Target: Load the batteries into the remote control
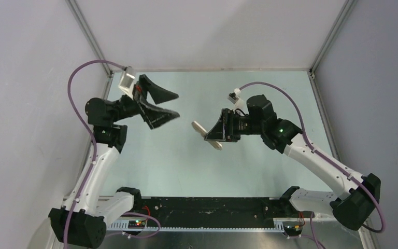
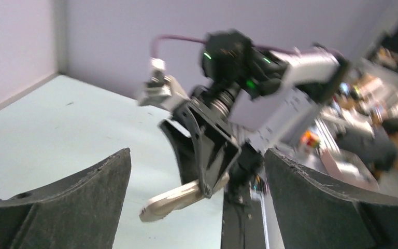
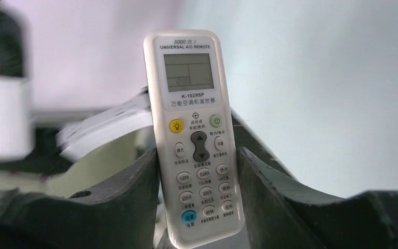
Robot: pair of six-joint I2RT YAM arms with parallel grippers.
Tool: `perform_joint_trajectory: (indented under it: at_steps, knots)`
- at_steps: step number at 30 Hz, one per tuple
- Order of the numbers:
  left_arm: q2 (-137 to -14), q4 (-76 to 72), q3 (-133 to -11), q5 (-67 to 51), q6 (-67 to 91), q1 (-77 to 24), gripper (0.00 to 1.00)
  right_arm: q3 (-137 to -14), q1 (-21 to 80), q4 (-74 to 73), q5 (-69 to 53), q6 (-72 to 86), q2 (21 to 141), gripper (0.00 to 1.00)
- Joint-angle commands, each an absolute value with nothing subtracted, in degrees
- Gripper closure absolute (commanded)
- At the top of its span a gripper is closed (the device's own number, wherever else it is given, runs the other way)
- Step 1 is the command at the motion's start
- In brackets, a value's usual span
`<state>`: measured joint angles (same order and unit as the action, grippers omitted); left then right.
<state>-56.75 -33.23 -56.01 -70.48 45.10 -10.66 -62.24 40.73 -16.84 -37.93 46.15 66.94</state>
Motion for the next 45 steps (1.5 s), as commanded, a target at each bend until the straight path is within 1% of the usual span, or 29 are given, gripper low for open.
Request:
perform_joint_trajectory:
  at_steps: [1,2,3,5,7,9,13,16,18,22,24,27,30,32,33,34,37,38,40,42,45]
  knots:
    - [-57.04,-32.12,-53.14,-53.64,54.31,-4.31,0.00,-64.33,40.42,-37.50,-6.83,38.44,67.12,0.76]
    - [-57.00,-31.65,-51.47,-50.67,55.19,-3.56,0.00,-64.07,40.65,-38.39,-3.50,38.07,68.33,0.77]
    - [-56.84,-31.51,-50.48,-49.46,56.62,-2.41,0.00,-63.37,40.71,-39.66,3.56,37.86,68.97,0.77]
    - [-55.72,-30.09,-47.82,-45.69,57.38,-0.97,0.00,-62.06,40.64,-39.88,10.87,38.19,70.75,0.77]
    - [-54.83,-18.80,-47.38,-40.26,56.29,1.33,0.00,-60.76,40.38,-39.34,15.90,38.98,72.66,0.78]
    - [-55.37,-4.67,-47.99,-37.45,53.67,2.91,0.00,-59.69,40.23,-38.54,18.79,39.64,75.07,0.83]
    - [-55.24,3.81,-45.56,-35.47,51.93,4.64,0.00,-58.08,40.27,-37.29,23.62,41.46,82.62,0.88]
    - [-54.58,6.32,-44.03,-35.80,49.35,4.84,0.00,-56.94,40.98,-36.55,29.42,43.48,86.19,0.92]
    - [-53.99,6.80,-42.48,-36.48,49.32,4.85,0.00,-56.39,42.95,-36.30,32.73,45.02,88.02,0.93]
    - [-51.84,7.98,-39.44,-36.84,49.11,4.87,0.00,-55.86,44.74,-36.59,35.33,47.54,91.40,0.90]
    - [-50.47,8.91,-37.79,-36.66,48.60,4.87,0.00,-55.74,45.00,-36.75,35.13,48.49,93.49,0.85]
    - [-48.30,10.56,-36.78,-36.86,47.66,4.86,0.00,-55.68,45.24,-36.68,33.60,49.62,96.22,0.70]
    - [-46.21,12.12,-35.24,-37.14,47.09,4.92,0.00,-55.67,45.35,-36.45,31.42,50.32,97.27,0.62]
    - [-45.01,12.91,-34.00,-37.16,46.83,4.92,0.00,-55.72,46.02,-36.80,30.79,51.08,96.23,0.53]
    - [-44.61,13.13,-33.57,-37.17,46.67,4.92,0.00,-55.68,46.62,-37.11,30.75,51.35,95.66,0.47]
    - [-43.98,13.46,-32.69,-37.18,46.56,4.92,0.00,-55.70,46.95,-37.23,30.75,51.55,94.23,0.40]
    - [-42.85,14.85,-31.78,-37.54,45.47,4.89,0.00,-55.72,47.85,-38.53,30.73,51.84,88.97,0.28]
    - [-42.69,15.64,-31.97,-37.62,44.11,4.86,0.00,-55.72,47.96,-39.18,30.47,51.90,87.64,0.22]
    - [-42.37,18.79,-33.02,-36.99,41.61,4.91,0.00,-55.70,48.12,-40.77,30.54,51.97,82.99,0.16]
    - [-41.75,21.85,-34.13,-36.17,39.07,4.92,0.00,-55.65,48.49,-43.35,31.62,52.52,77.96,0.12]
    - [-38.98,24.58,-34.77,-33.97,37.01,4.85,0.00,-55.64,48.82,-48.73,34.58,54.18,68.18,0.09]
